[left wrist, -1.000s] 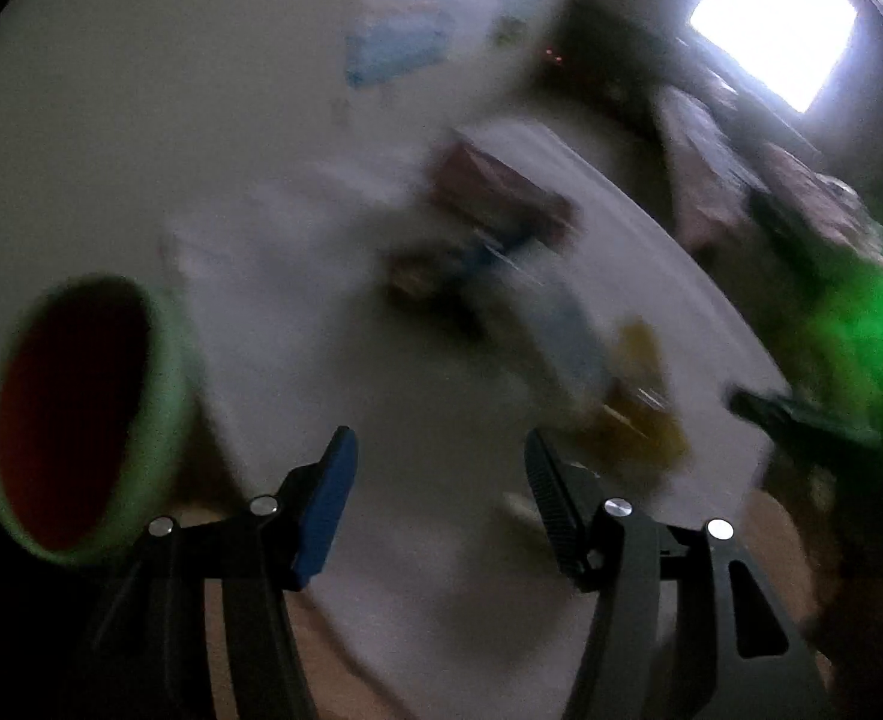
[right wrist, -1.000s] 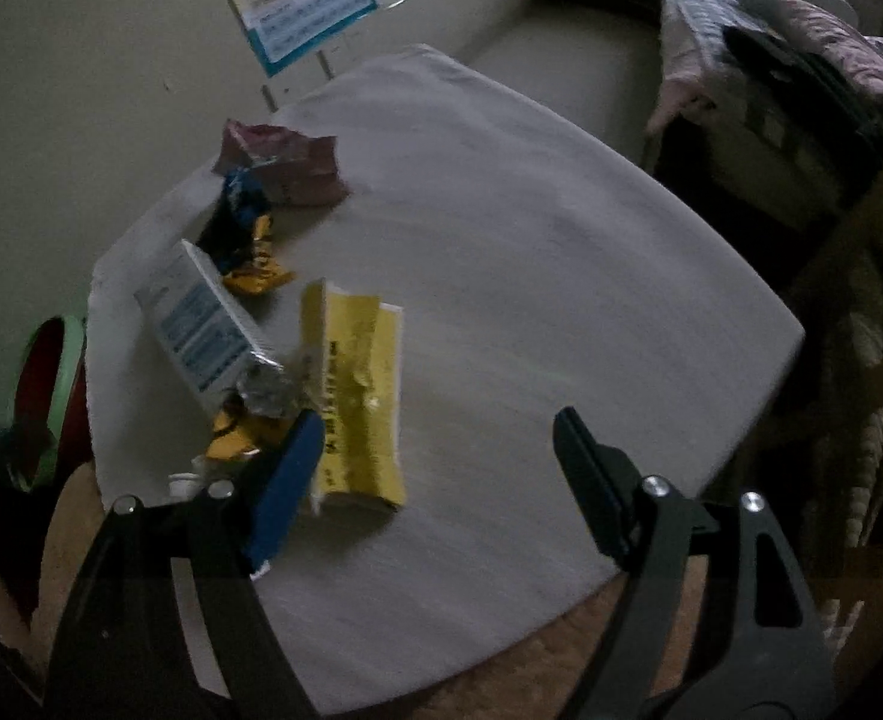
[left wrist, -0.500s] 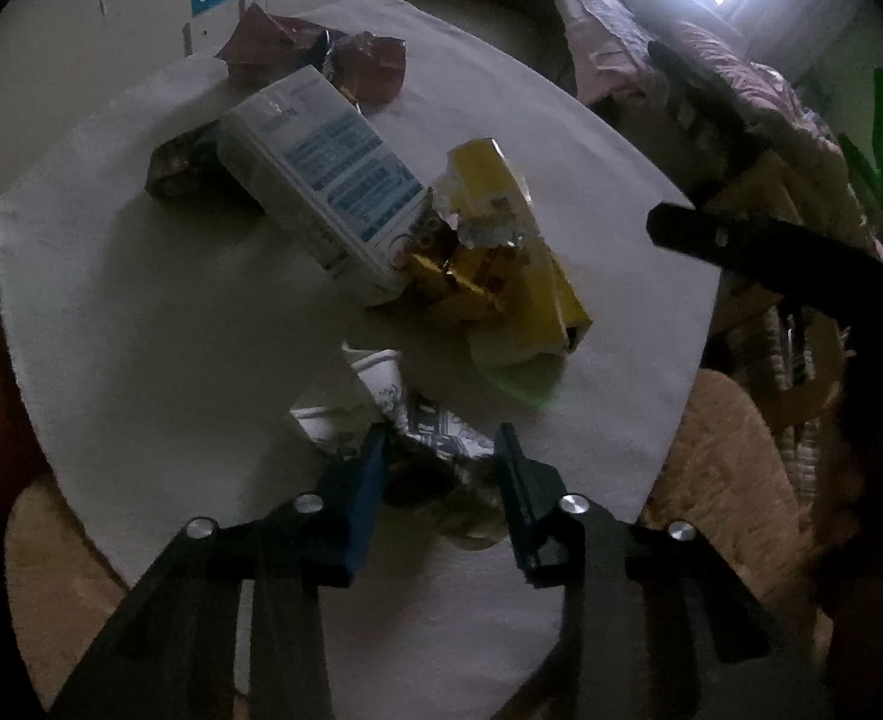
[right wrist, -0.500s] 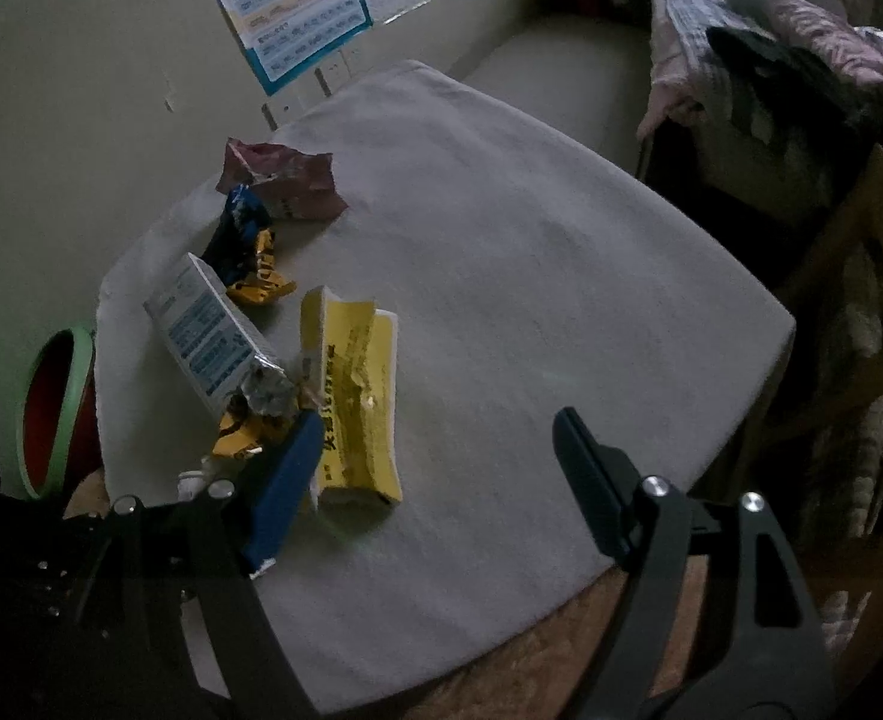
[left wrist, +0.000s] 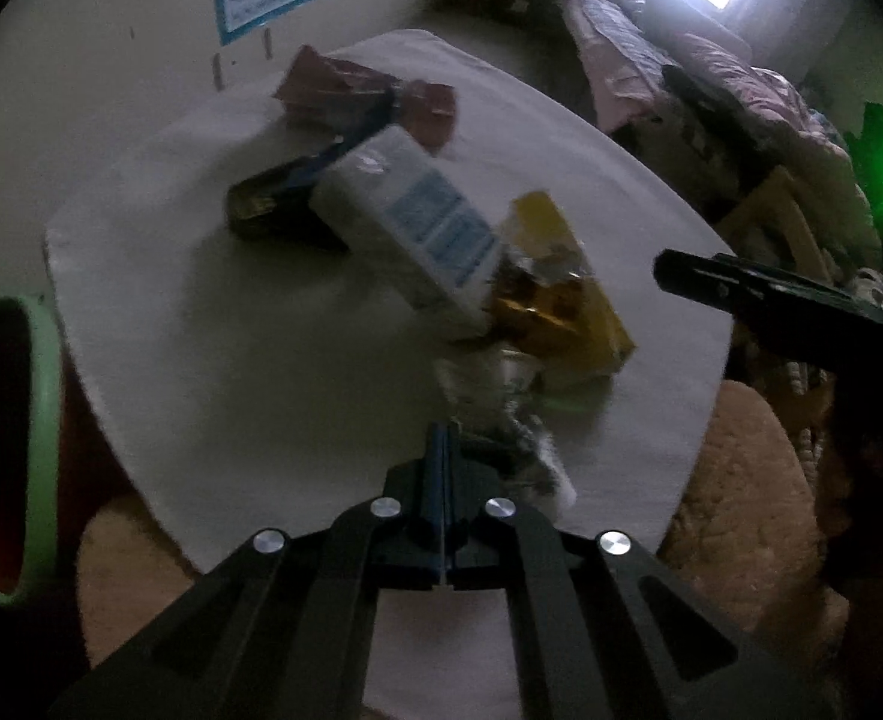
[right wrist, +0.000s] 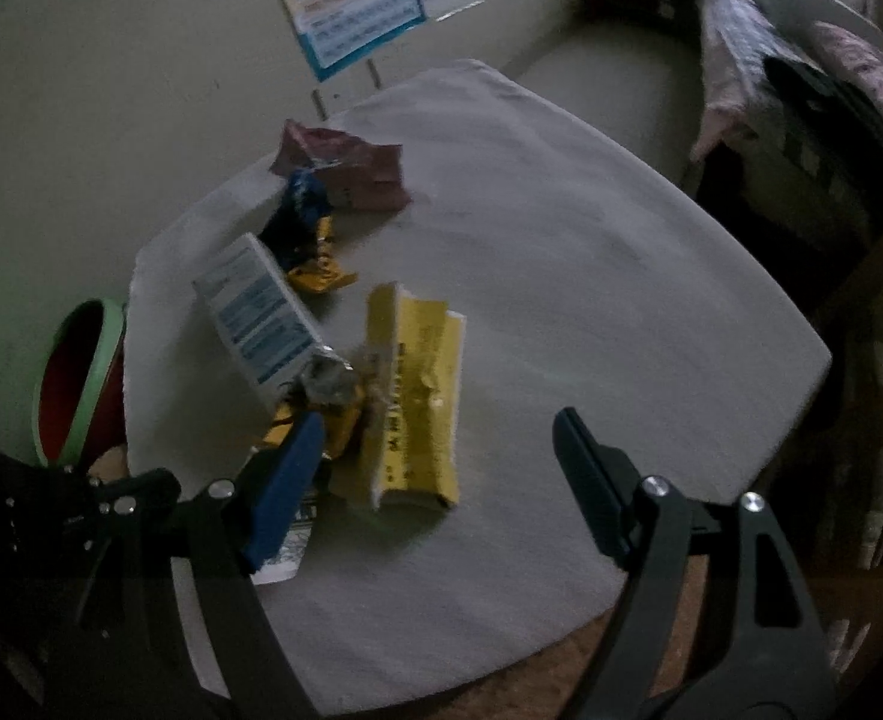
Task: Collect trash
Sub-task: 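Grasp the crumpled printed paper cup with the left gripper and lift it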
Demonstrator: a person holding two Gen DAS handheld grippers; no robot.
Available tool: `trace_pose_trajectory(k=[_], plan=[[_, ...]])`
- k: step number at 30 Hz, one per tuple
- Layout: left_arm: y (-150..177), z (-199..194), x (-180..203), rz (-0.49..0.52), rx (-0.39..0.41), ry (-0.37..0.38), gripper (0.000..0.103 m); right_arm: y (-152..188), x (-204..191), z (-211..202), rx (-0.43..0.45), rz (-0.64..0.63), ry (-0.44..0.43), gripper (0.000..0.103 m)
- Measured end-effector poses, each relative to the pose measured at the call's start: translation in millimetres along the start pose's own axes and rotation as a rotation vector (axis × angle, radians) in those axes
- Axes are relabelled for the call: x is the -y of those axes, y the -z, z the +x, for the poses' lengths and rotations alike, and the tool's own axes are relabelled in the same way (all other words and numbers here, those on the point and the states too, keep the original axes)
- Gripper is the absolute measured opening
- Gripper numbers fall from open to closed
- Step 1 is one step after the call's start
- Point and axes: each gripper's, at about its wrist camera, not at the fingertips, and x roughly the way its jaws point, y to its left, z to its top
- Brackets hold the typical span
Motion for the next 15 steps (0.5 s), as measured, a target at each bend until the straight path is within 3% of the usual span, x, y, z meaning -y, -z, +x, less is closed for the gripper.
trace_pose_trajectory(k=[5,7,9,10,12,15], plan=[[2.8,5.4,2.3,-0.070,-0.008,0.066,0.004,-2.7,0.9,0.6,-0.001,0.017,-0.013,0.077],[4.6,12.4,13.8,-0.049,-0.018,0.078,0.023,-2.1,8.3,-0.4,-0.001,0.043,-0.008,0.077],[5.2,19.6,27.7,-0.010,-0.023,0.077,0.034,-1.2,17.8,-2.4,0.001,0.073,0.004,0.077],[5.0,22.7,32.2,0.004,-0.027,0.068,0.045,-0.3,23.3,-3.7,0.001,0.090,0.009,0.077],[3.0,28.4,38.9,0.025,-0.023,0.050,0.054,1.2,31.2,-4.5,-0.001,0.112,0.015,0.077],[-1.7,37.9,42.4,0.039,-0.034,0.026,0.056,3.1,35.2,-2.5,-0.010,0.127,0.011,0.077]])
